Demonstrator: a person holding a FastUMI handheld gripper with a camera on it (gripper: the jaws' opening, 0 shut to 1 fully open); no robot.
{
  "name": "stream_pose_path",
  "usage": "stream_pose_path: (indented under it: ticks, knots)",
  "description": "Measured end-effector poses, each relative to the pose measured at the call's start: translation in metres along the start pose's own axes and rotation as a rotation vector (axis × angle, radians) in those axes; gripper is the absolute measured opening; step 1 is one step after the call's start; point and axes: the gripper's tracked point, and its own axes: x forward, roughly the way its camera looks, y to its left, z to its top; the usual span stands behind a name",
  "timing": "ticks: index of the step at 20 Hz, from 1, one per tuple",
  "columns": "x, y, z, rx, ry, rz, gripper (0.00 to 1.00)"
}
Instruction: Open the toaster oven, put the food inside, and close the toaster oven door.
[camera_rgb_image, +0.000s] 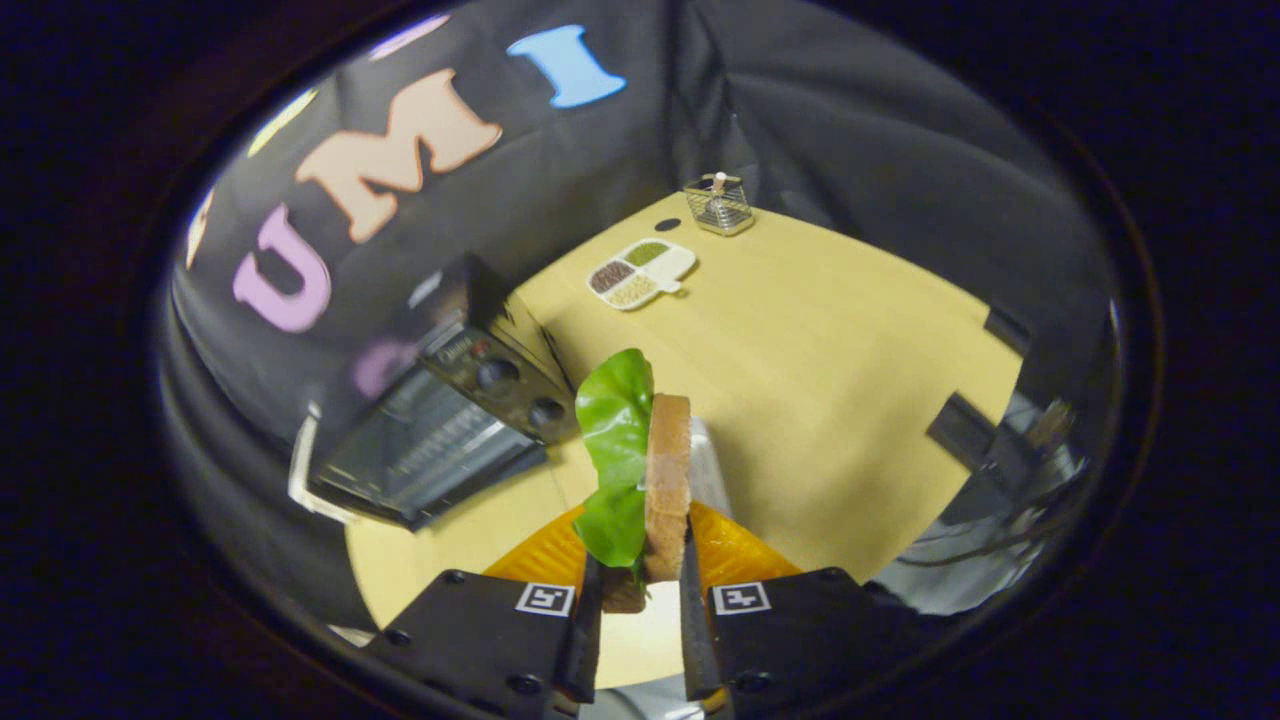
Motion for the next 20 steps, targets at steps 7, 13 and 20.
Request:
stream_pose_path:
  ticks: [7, 13, 20]
  knots:
    - [0.002, 0.058, -0.014, 0.365, -0.064, 0.197, 0.34]
    - [0.027, 0.130, -0.050, 0.633, -0.101, 0.301, 0.34]
    - [0.079, 0.198, -0.068, 0.688, -0.157, 0.356, 0.34]
